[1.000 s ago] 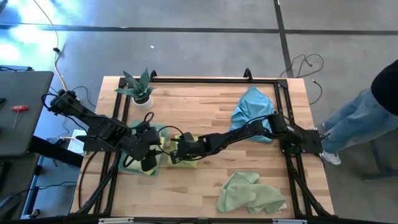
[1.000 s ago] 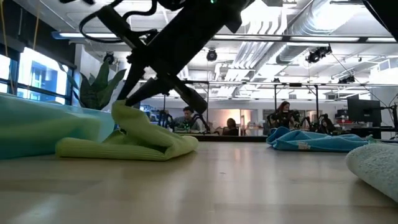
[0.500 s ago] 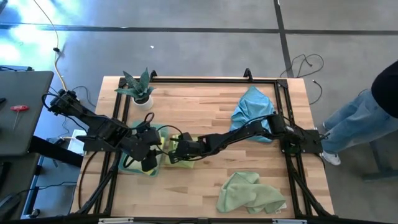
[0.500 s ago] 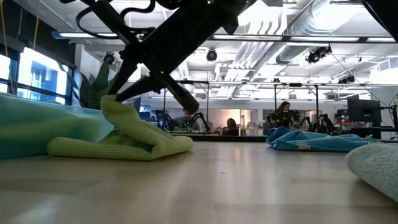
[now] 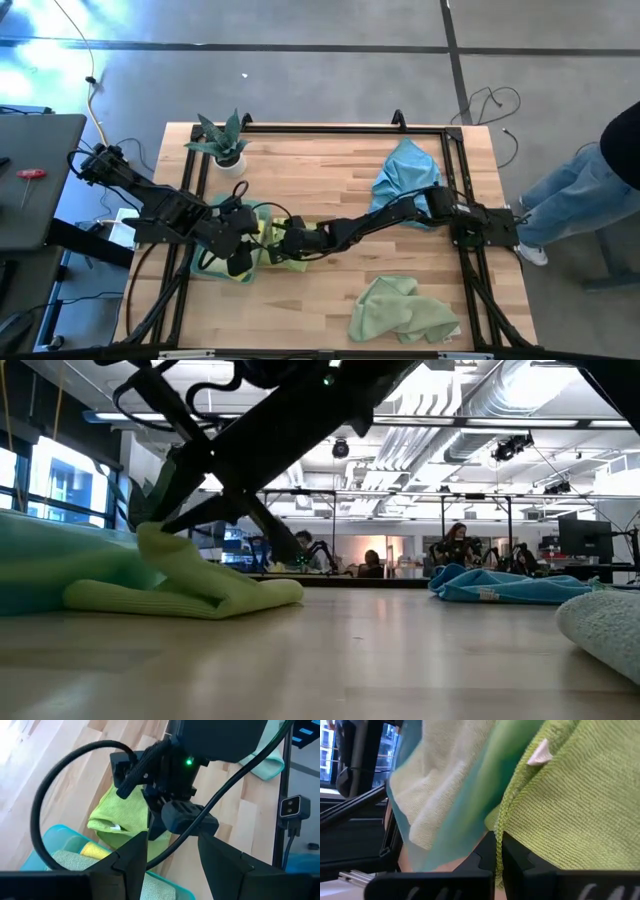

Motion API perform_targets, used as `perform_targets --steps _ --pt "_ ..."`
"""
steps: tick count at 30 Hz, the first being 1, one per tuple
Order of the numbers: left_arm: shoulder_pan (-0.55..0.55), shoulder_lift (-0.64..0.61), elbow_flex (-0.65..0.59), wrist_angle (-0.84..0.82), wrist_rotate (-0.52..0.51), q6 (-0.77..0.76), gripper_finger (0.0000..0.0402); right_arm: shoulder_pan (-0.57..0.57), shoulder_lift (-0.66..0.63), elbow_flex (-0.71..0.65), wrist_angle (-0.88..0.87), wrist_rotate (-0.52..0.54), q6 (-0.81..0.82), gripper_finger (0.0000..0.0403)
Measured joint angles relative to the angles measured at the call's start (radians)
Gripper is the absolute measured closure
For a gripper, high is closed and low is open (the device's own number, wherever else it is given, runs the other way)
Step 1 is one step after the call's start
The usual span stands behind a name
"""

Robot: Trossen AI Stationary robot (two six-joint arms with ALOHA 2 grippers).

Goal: Fold microfiber towels
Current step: Fold the light green microfiber towel, then put the light green microfiber towel into the green bin

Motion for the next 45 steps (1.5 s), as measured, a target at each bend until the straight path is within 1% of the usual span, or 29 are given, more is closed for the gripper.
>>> perform_targets --steps 3,8,14,17,19,21,23,27,30,33,36,38,40,42,45 --pt "0.0 0.0 0.0 0.0 0.009 0.0 0.0236 0.0 0.017 0.0 0.022 -0.008 0.016 0.0403" --pt "0.0 0.0 0.0 -0.001 0.014 0.0 0.0236 -0.002 0.045 0.0 0.115 -0.035 0.015 0.0403" --pt "0.0 0.0 0.0 -0.002 0.014 0.004 0.0236 -0.004 0.07 0.0 0.152 -0.036 0.013 0.0403" --pt "0.0 0.0 0.0 -0.002 0.014 0.011 0.0236 -0.004 0.07 0.0 0.16 -0.036 -0.013 0.0398" --pt "0.0 0.0 0.0 -0.002 0.014 0.011 0.0236 -0.005 0.07 0.0 0.166 -0.037 -0.024 0.0383" --pt "0.0 0.0 0.0 -0.002 0.014 0.017 0.0236 -0.008 0.07 0.0 0.184 -0.057 -0.037 0.0358" --pt "0.0 0.0 0.0 -0.002 0.014 0.019 0.0236 -0.013 0.069 0.0 0.182 -0.097 -0.039 0.0327" --pt "0.0 0.0 0.0 -0.002 0.014 0.019 0.0236 -0.035 0.067 0.0 0.18 -0.216 -0.054 0.0263" --pt "0.0 0.0 0.0 -0.002 0.014 0.019 0.0236 -0.048 0.066 0.0 0.181 -0.252 -0.058 0.0224" --pt "0.0 0.0 0.0 -0.002 0.014 0.019 0.0236 -0.06 0.065 0.0 0.181 -0.291 -0.088 0.0199" --pt "0.0 0.0 0.0 -0.002 0.014 0.02 0.0236 -0.072 0.049 0.0 0.175 -0.371 -0.144 0.0186" --pt "0.0 0.0 0.0 -0.002 0.013 0.029 0.0236 -0.081 0.023 0.0 0.142 -0.406 -0.177 0.0183" --pt "0.0 0.0 0.0 -0.002 0.014 0.041 0.0236 -0.087 -0.01 0.0 0.06 -0.409 -0.222 0.0183" --pt "0.0 0.0 0.0 -0.003 0.013 0.045 0.0236 -0.093 -0.043 0.0 -0.071 -0.369 -0.278 0.0183" --pt "0.0 0.0 0.0 -0.002 0.008 0.06 0.0236 -0.094 -0.083 0.0 -0.24 -0.26 -0.379 0.0183"
